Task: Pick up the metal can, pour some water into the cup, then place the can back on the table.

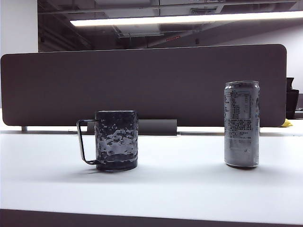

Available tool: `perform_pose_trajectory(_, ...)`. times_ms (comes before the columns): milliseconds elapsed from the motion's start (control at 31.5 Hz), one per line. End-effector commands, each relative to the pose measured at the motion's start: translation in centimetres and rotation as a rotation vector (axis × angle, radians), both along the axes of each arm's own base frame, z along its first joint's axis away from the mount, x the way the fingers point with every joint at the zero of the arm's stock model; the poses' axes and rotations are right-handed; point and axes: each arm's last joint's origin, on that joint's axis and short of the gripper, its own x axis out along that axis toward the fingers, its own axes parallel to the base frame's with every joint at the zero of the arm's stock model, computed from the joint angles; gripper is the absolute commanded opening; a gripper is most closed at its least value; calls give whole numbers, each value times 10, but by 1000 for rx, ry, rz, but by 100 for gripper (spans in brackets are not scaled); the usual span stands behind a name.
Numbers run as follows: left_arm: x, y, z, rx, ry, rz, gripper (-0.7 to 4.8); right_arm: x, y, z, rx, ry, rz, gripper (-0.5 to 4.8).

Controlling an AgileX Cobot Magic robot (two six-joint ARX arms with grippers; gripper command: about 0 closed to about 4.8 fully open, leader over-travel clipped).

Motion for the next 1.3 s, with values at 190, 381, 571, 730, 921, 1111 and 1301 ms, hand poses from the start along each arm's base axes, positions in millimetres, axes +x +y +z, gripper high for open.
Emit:
perform_pose_trajectory(190, 0, 0, 1, 1, -11, -2, -5, 0, 0, 1, -3, -11, 1, 36)
perform_pose_trajectory(381, 0, 0, 1, 1, -10, -2, -5, 0, 0, 1, -3, -11, 1, 36)
perform_pose_trajectory(571, 0, 0, 1, 1, -10, -2, -5, 0, 0, 1, -3, -11, 1, 36)
perform_pose_trajectory(730, 0, 0, 1, 1, -10, -2, -5, 0, 0, 1, -3, -12, 1, 36)
perform_pose_trajectory(921, 0, -13, 1, -1, -10, -63, -5, 0, 0, 0, -3, -10, 1, 36)
perform_pose_trajectory(1111, -11, -49, 1, -5, -9, -375, -5, 0, 0, 1, -2, -12, 2, 36)
perform_pose_trajectory(1301, -16, -58, 1, 0, -10, -721, -5, 0, 0, 1, 117, -3, 12, 36)
